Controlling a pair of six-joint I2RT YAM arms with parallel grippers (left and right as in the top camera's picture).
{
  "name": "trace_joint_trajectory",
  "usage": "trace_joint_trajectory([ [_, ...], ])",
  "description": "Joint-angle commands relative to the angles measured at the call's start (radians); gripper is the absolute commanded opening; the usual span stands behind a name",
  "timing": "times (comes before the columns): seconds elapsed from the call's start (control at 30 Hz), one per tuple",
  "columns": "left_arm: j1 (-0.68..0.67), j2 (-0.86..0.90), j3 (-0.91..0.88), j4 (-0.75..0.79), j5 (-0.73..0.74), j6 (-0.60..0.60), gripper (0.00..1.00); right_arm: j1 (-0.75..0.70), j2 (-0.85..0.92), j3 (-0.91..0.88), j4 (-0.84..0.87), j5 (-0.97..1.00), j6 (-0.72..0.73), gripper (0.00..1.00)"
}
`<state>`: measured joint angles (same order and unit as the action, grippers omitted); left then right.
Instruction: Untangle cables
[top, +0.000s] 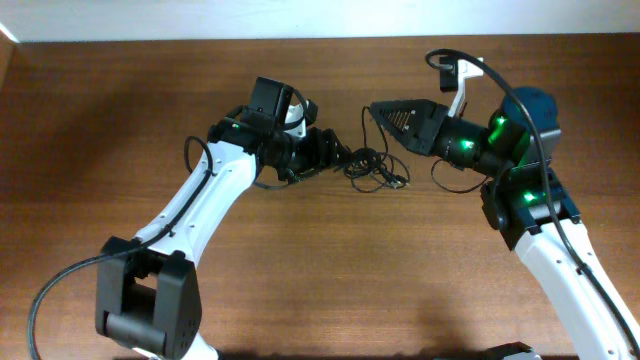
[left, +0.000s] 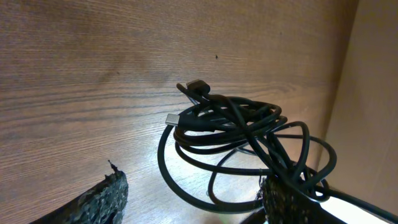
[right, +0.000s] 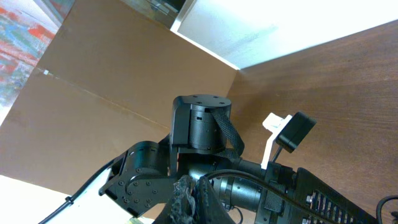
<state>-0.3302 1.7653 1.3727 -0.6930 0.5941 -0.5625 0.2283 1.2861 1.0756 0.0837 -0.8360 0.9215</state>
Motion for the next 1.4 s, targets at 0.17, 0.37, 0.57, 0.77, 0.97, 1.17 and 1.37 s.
trace_joint_trajectory([
  [0.17, -0.018, 0.003, 0.012, 0.0, -0.019, -0.006, 0.62, 0.008, 0.0, 0.023, 0.01, -0.017, 0.004, 0.04],
  [0.37, -0.021, 0.003, 0.012, 0.0, -0.019, -0.01, 0.58, 0.009, 0.0, 0.023, 0.01, -0.018, 0.004, 0.04],
  [0.57, -0.021, 0.003, 0.012, -0.009, -0.018, -0.01, 0.55, 0.036, 0.0, 0.023, 0.011, 0.04, 0.004, 0.04],
  [0.77, -0.021, 0.003, 0.012, -0.032, -0.019, -0.01, 0.61, 0.04, 0.0, 0.023, 0.03, 0.074, 0.012, 0.04],
  [0.97, -0.021, 0.003, 0.012, -0.018, -0.019, -0.01, 0.63, 0.069, 0.0, 0.023, 0.147, 0.074, 0.05, 0.04],
  [1.17, -0.021, 0.003, 0.012, -0.017, -0.019, -0.01, 0.44, 0.074, 0.0, 0.023, 0.156, 0.072, 0.049, 0.04],
  [1.37, -0.021, 0.003, 0.012, -0.016, -0.043, -0.01, 0.15, 0.073, 0.0, 0.023, 0.157, 0.082, 0.049, 0.04],
])
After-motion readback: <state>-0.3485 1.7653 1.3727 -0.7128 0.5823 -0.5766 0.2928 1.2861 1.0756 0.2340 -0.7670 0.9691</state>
